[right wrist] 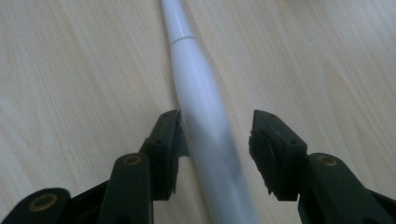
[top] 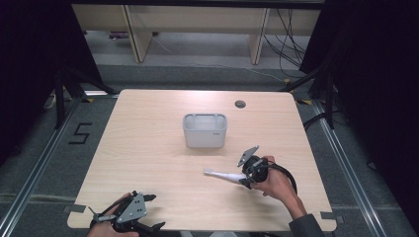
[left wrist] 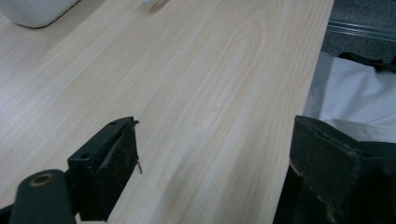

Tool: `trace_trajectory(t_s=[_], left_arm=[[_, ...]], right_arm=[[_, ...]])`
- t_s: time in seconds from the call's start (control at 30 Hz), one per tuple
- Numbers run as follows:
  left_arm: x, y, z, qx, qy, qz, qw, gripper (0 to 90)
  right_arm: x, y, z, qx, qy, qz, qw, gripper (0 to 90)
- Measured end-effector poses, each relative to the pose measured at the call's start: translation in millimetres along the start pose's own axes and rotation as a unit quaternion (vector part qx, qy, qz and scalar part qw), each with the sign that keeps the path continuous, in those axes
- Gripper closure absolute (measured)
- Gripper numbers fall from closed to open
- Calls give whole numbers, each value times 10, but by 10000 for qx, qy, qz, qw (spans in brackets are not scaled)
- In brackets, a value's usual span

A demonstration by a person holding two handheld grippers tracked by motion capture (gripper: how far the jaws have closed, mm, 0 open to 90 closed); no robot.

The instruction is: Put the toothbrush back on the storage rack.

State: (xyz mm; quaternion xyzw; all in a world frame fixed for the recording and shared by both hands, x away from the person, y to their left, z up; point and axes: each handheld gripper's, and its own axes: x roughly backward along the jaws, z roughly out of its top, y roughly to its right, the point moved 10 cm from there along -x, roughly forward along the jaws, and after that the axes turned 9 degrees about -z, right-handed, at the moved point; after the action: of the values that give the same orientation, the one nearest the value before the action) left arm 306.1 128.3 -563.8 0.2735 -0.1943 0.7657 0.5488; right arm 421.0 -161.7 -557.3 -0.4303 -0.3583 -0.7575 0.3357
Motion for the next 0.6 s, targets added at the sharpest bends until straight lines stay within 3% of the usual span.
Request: trace_trajectory(t_s=[0.3, 0.6], left_arm=[[6, 5, -8, -1, -62, 3, 10000, 147], [3, 0, -2, 6, -25, 4, 10000, 147]], right_arm=[[-94, -16, -10, 129, -188, 93, 9997, 579], [-130, -20, -50, 40, -371, 210, 9991, 653]])
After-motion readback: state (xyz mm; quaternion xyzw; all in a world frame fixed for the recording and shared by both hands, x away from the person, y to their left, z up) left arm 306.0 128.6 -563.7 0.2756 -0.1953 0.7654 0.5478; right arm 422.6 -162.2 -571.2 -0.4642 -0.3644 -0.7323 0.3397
